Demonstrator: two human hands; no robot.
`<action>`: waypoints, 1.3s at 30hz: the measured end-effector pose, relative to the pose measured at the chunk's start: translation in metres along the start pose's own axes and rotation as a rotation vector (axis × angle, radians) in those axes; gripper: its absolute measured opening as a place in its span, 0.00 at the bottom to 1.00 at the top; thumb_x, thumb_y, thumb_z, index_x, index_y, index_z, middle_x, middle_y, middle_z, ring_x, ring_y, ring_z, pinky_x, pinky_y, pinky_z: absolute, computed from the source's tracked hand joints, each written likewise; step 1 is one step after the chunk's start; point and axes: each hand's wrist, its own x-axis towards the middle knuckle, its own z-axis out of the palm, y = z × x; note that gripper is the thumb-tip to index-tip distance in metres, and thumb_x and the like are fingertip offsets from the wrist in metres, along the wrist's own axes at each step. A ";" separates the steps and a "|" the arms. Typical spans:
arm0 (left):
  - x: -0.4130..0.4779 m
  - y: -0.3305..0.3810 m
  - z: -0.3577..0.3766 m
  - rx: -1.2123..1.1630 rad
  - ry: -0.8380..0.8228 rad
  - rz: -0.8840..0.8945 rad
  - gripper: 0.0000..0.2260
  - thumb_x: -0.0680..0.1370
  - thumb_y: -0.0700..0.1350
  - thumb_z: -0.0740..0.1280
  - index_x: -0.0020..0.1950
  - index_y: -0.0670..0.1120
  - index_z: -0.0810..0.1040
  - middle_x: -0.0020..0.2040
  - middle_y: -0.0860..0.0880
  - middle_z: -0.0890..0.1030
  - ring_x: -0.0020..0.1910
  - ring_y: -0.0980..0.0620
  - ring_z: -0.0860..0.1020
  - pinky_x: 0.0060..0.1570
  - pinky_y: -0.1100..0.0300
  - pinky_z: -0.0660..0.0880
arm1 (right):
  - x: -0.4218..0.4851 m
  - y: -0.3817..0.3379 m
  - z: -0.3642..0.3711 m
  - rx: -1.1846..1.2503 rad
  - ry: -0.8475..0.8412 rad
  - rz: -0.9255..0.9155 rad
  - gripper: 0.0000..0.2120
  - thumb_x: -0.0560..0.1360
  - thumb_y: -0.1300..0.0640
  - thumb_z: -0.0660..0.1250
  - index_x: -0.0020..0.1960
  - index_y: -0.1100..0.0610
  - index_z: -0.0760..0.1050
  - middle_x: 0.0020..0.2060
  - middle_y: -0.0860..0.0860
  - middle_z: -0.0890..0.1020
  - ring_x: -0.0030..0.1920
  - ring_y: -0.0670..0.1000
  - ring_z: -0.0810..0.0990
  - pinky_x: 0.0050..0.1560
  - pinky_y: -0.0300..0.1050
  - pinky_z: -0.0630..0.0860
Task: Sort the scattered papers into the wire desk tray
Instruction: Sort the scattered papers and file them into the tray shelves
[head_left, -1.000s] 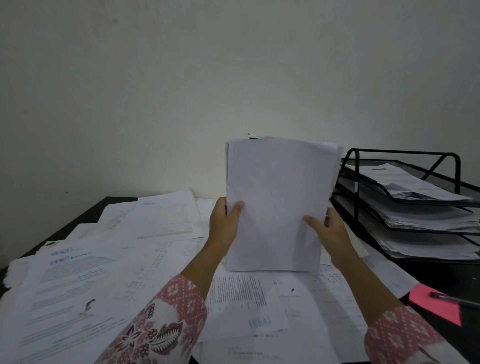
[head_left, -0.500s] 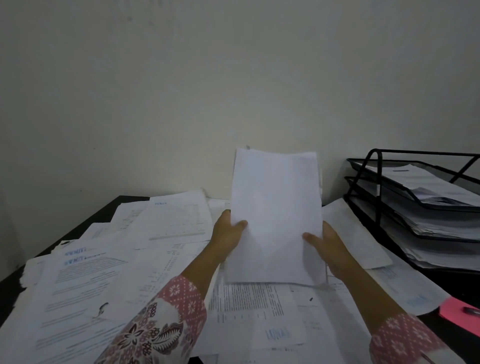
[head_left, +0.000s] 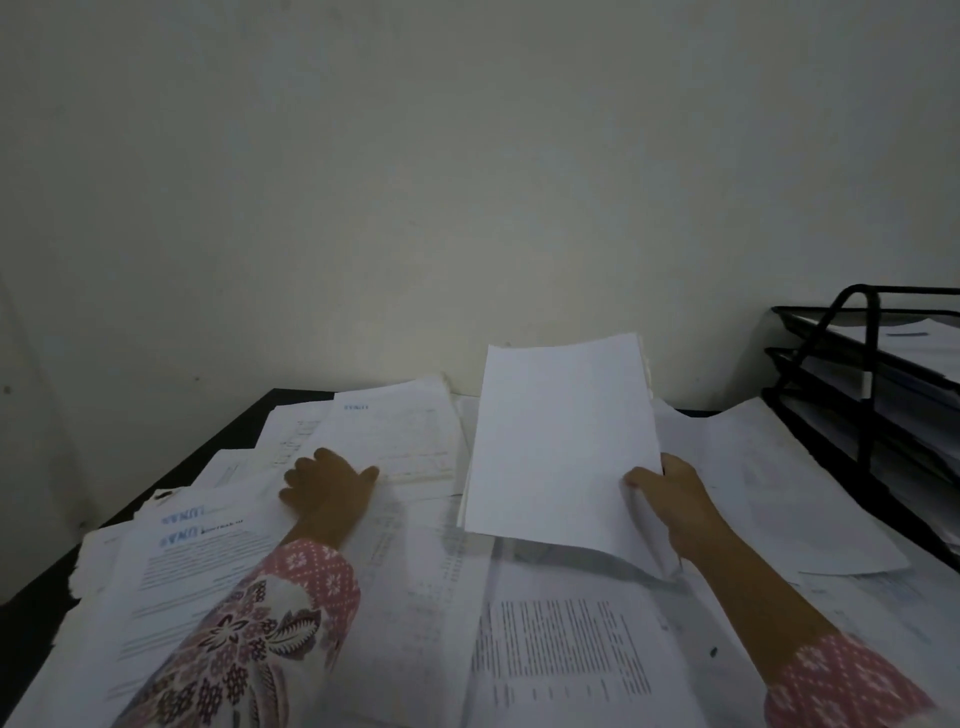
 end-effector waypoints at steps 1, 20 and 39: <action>0.003 -0.003 0.001 0.019 -0.001 -0.007 0.30 0.74 0.62 0.65 0.64 0.41 0.65 0.65 0.39 0.68 0.64 0.42 0.67 0.61 0.50 0.65 | 0.001 0.001 0.002 0.006 -0.009 0.005 0.10 0.76 0.66 0.62 0.58 0.64 0.73 0.57 0.62 0.77 0.47 0.53 0.72 0.60 0.54 0.71; -0.012 -0.004 -0.018 -0.757 -0.236 0.124 0.22 0.76 0.36 0.65 0.68 0.42 0.64 0.62 0.40 0.72 0.57 0.42 0.73 0.57 0.47 0.75 | 0.002 0.003 0.007 0.107 -0.095 0.058 0.17 0.76 0.65 0.65 0.64 0.65 0.71 0.60 0.56 0.77 0.57 0.58 0.74 0.61 0.50 0.70; -0.136 0.009 -0.033 -0.793 -0.827 0.072 0.17 0.76 0.44 0.69 0.61 0.39 0.73 0.49 0.44 0.80 0.46 0.47 0.78 0.43 0.56 0.77 | -0.054 0.022 0.003 -0.299 -0.163 0.074 0.15 0.74 0.65 0.64 0.60 0.66 0.72 0.55 0.59 0.77 0.46 0.52 0.73 0.32 0.35 0.67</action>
